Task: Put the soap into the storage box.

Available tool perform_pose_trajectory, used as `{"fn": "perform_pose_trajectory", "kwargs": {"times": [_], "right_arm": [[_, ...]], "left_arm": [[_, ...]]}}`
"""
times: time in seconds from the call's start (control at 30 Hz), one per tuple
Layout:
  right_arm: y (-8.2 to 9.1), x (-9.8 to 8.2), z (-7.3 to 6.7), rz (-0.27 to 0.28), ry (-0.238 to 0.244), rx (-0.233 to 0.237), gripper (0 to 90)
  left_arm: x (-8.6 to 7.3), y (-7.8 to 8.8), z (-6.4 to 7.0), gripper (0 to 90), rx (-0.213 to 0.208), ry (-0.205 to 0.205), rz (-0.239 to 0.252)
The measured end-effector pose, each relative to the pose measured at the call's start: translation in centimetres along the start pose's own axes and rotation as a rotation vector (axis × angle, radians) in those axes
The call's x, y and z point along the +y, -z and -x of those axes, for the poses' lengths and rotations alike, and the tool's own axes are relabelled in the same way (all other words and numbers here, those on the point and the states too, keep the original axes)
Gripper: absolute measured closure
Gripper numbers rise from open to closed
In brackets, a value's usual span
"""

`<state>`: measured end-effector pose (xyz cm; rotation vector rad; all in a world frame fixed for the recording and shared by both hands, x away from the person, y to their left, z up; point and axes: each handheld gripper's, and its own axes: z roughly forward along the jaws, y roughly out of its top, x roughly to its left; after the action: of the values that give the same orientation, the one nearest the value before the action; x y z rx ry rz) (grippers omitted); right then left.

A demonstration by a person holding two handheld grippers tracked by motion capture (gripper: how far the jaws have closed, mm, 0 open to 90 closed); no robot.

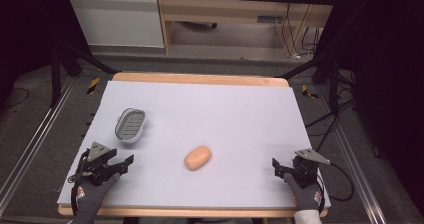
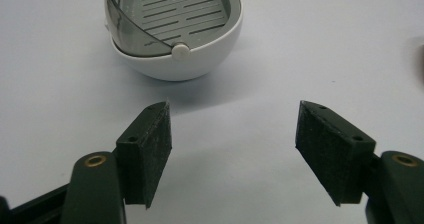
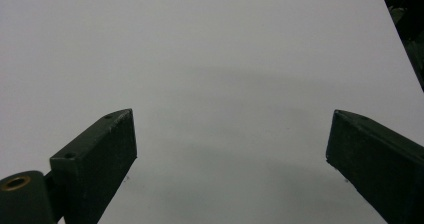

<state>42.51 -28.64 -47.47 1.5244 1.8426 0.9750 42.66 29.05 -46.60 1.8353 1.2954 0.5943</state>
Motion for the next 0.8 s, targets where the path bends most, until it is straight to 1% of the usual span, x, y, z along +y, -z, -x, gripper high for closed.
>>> {"fn": "perform_pose_trajectory", "kwargs": {"times": [0.03, 0.07, 0.1, 0.17, 0.2, 0.27, 0.33, 0.4, 0.43, 0.53, 0.57, 0.63, 0.7, 0.8], "right_arm": [[0.0, 0.0, -0.2, 0.003, 0.01, -0.003, 6.0], [0.0, 0.0, -0.2, 0.003, 0.01, -0.003, 6.0], [0.2, 0.0, -0.5, 0.012, 0.018, -0.003, 5.9], [0.3, 0.1, -0.7, 0.018, 0.024, -0.008, 5.9], [0.3, 0.1, -0.7, 0.018, 0.024, -0.008, 5.9], [0.4, 0.1, -1.0, 0.016, 0.03, -0.004, 6.7], [0.4, 0.1, -1.1, 0.015, 0.031, 0.0, 6.9], [0.4, 0.0, -1.1, 0.011, 0.031, 0.008, 7.2], [0.4, 0.0, -1.2, 0.009, 0.031, 0.011, 7.2], [0.4, 0.0, -1.2, 0.004, 0.03, 0.014, 7.2], [0.3, 0.0, -1.1, -0.002, 0.028, 0.014, 7.3], [0.3, 0.0, -1.0, -0.003, 0.024, 0.015, 7.3], [0.3, 0.0, -1.0, 0.001, 0.019, 0.015, 7.3], [0.3, 0.0, -1.0, 0.004, 0.019, 0.013, 7.3]], "left_arm": [[0.0, 0.0, 0.0, 30.0, 0.0, 0.0, 0.0], [0.0, 0.1, 0.1, 30.0, 0.0, -0.006, 0.004], [0.1, 0.2, 0.3, 30.5, -0.009, -0.008, 0.008], [0.1, 0.2, 0.4, 30.9, -0.011, -0.008, 0.009], [0.1, 0.2, 0.6, 30.9, -0.019, -0.006, 0.012], [0.1, 0.2, 1.0, 32.0, -0.034, -0.016, 0.013], [0.2, 0.3, 1.2, 32.3, -0.037, -0.023, 0.015], [0.2, 0.3, 1.4, 32.8, -0.043, -0.021, 0.021], [0.3, 0.4, 1.7, 33.1, -0.047, -0.03, 0.022], [0.4, 0.4, 2.0, 33.4, -0.053, -0.037, 0.028], [0.4, 0.4, 2.2, 33.4, -0.064, -0.04, 0.027], [0.4, 0.4, 2.4, 33.4, -0.066, -0.045, 0.028], [0.5, 0.4, 2.6, 33.2, -0.066, -0.064, 0.024], [0.5, 0.4, 2.9, 32.8, -0.067, -0.074, 0.02]]}}
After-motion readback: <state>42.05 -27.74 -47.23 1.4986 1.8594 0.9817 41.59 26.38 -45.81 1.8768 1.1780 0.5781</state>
